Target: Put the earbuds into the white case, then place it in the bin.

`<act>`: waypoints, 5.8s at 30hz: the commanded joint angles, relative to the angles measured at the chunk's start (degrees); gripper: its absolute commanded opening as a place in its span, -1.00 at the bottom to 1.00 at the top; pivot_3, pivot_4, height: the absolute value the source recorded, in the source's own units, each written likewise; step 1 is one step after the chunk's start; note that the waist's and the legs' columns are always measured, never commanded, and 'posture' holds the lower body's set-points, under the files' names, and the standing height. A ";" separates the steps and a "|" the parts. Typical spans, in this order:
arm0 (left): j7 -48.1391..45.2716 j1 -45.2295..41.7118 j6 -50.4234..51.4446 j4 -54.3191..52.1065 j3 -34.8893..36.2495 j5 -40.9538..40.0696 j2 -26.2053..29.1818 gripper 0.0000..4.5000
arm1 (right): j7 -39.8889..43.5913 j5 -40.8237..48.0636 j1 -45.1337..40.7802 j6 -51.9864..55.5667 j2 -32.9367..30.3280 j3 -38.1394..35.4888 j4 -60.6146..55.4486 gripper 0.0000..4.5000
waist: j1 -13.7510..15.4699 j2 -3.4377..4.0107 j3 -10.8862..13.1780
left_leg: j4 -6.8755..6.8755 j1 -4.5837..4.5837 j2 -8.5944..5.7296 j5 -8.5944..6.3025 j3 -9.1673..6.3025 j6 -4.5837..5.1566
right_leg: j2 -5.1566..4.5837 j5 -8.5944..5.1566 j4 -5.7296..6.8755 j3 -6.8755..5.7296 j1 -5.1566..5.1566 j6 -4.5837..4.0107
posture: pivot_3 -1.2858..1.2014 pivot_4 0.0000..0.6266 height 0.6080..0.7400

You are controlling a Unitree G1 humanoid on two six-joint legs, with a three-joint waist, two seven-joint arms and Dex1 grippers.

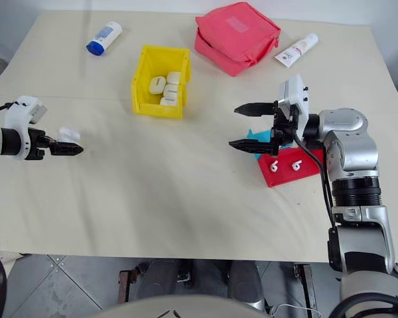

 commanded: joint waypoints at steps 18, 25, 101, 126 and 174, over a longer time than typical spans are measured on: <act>-12.08 -8.33 -12.71 14.49 -6.14 14.26 -2.66 0.60 | -1.29 0.26 0.80 -0.92 -0.94 -1.14 -1.78 1.00 | 0.03 0.00 0.00 | 0.03 0.00 -0.01 0.01 0.00 0.02 | -0.02 0.00 0.05 -0.02 0.00 0.00 | 0.03 -0.52 1.00; -16.04 -5.75 -11.70 4.49 -1.51 10.42 -1.62 0.23 | -1.88 0.44 1.76 -0.57 -2.34 -2.01 -3.33 1.00 | 0.01 0.00 0.00 | 0.04 0.00 -0.02 0.01 -0.03 0.03 | -0.05 0.00 0.07 -0.04 0.00 0.01 | 0.03 -0.52 1.00; 6.66 33.77 -52.44 -45.03 -4.48 -4.87 -46.54 0.23 | -2.86 -19.51 14.48 18.13 -32.02 13.84 -13.29 0.60 | 1.66 0.09 -0.03 | 0.35 -0.01 -0.39 0.13 -1.06 0.35 | -0.52 0.12 -0.52 -0.49 1.05 0.21 | 0.03 -0.52 1.00; 7.05 33.31 -52.18 -44.55 -4.49 -5.05 -46.23 0.23 | -2.76 -21.40 12.26 17.85 -32.37 12.89 -18.36 0.60 | 1.63 0.13 -0.04 | 0.35 -0.02 -0.42 0.13 -1.09 0.35 | -0.53 0.11 -0.52 -0.51 1.06 0.22 | 0.03 -0.52 1.00; -2.50 33.62 -57.79 -47.47 -5.98 -7.48 -42.44 0.23 | -4.37 -33.61 0.52 22.23 -25.15 24.01 -13.97 -0.03 | 1.49 0.20 0.01 | 0.35 -0.04 -0.43 0.13 -1.13 0.33 | -0.52 0.11 -0.54 -0.52 1.06 0.21 | 0.03 -0.52 1.00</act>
